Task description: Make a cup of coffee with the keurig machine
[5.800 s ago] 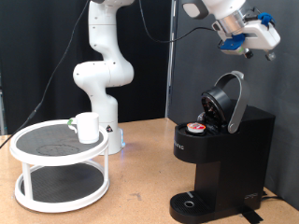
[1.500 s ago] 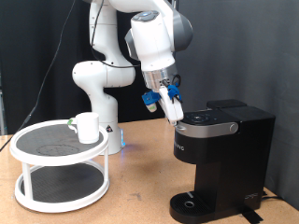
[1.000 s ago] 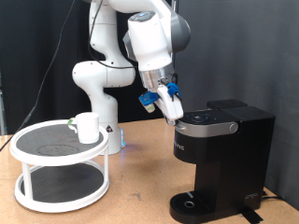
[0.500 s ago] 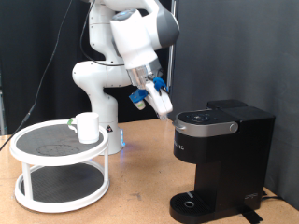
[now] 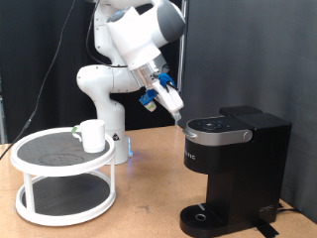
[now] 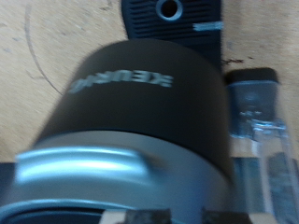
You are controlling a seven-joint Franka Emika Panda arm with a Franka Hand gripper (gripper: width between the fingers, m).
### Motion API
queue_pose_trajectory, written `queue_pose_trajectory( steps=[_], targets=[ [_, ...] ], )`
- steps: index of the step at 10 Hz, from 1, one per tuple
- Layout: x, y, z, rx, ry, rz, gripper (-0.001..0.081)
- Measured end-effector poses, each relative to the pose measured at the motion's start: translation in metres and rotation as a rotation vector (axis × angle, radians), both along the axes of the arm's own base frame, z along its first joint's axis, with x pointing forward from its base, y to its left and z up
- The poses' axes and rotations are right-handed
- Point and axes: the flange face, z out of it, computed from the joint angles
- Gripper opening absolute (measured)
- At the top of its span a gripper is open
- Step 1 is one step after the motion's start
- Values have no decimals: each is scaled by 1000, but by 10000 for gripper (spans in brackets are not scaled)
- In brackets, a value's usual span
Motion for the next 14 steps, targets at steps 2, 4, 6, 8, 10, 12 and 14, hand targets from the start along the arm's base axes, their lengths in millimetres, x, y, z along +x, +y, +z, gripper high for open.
queue_pose_trajectory(
  steps=[2, 4, 6, 8, 10, 12, 14],
  targets=[
    [-24, -8, 2, 31, 30, 92, 0],
    [-45, -19, 4, 12, 31, 144, 0],
    [-57, -19, 7, 5, 21, 147, 0],
    [-59, -23, 5, 33, -11, 98, 0],
    [-77, -40, 3, 64, -15, 31, 0],
    [-98, -58, 5, 143, -40, -77, 0],
    [-118, -72, 7, 199, -71, -143, 0]
  ],
)
